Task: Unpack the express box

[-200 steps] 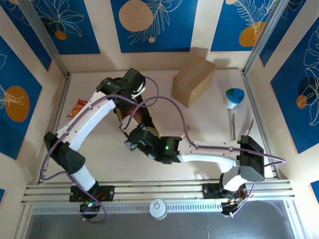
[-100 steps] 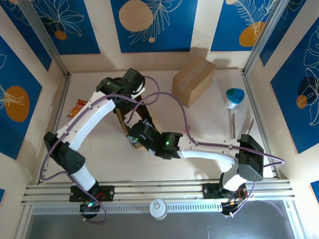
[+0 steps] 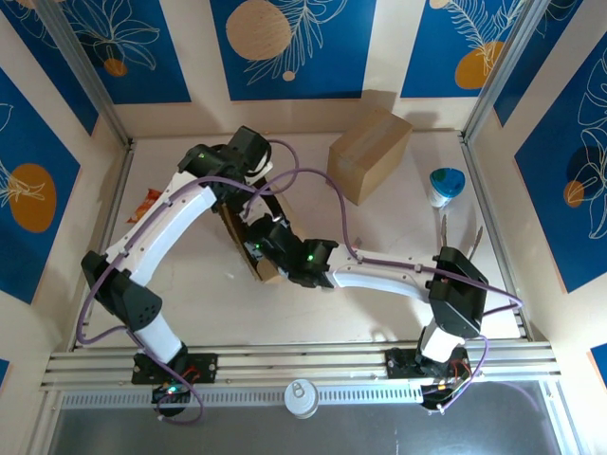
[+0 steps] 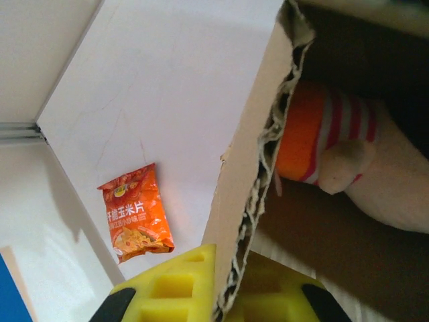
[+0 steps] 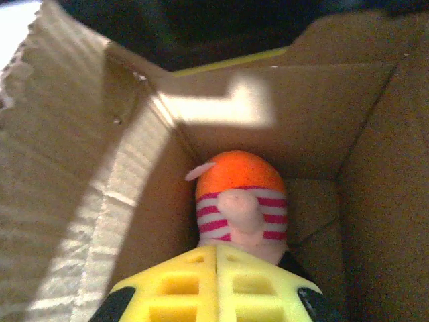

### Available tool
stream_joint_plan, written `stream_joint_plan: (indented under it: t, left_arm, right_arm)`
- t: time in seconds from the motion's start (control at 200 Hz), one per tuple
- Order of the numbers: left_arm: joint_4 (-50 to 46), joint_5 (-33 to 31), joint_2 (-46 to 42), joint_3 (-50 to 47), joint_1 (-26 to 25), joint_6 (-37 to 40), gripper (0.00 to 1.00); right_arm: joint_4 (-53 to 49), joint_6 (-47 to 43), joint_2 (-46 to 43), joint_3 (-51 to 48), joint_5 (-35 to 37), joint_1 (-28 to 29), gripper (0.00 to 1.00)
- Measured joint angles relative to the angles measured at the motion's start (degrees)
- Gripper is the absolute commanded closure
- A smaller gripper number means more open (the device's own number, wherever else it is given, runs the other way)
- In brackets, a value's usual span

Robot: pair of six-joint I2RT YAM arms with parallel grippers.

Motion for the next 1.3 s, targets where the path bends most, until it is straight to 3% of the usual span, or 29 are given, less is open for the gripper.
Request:
stream_joint_plan:
  t: [0.285,0.64,0.82,0.985,1.136,1.296]
  left_arm:
    - [0.02,-0.07,0.02,0.00,0.50,-0.22,1.00]
    - [-1.25,-0.39,0.07,2.16,0.11,-0.44,1.00]
    - [-1.66,0.76,0.07,2.78,0.04,-0.74,1.00]
    - [-2.10,2.56,0.02,2.91,0.00,-1.33,1.00]
    - [-2.58,3.96,-0.26,2.91,0.00,-1.46,1.00]
    - [-2.23,3.13,-0.46,2.91,0.70,-1.49,1.00]
  right_arm:
    - [4.20,1.46,1.22,-0.09,-0.42,-0.81,1.00]
    - [7.13,-0.13,-4.11,-11.32,-4.31,-0.74,1.00]
    - [5.70,-0.81,-3.93,-10.60,-5.84,-1.18,1.00]
    - [1.97,-0.98,0.94,-3.89,-5.95,-2.14,1.00]
    - [-1.95,0.44,5.84,1.97,-5.75,-3.45,0.62]
    - [-6.78,2.47,8.74,6.25,-5.81,-4.57,0.47]
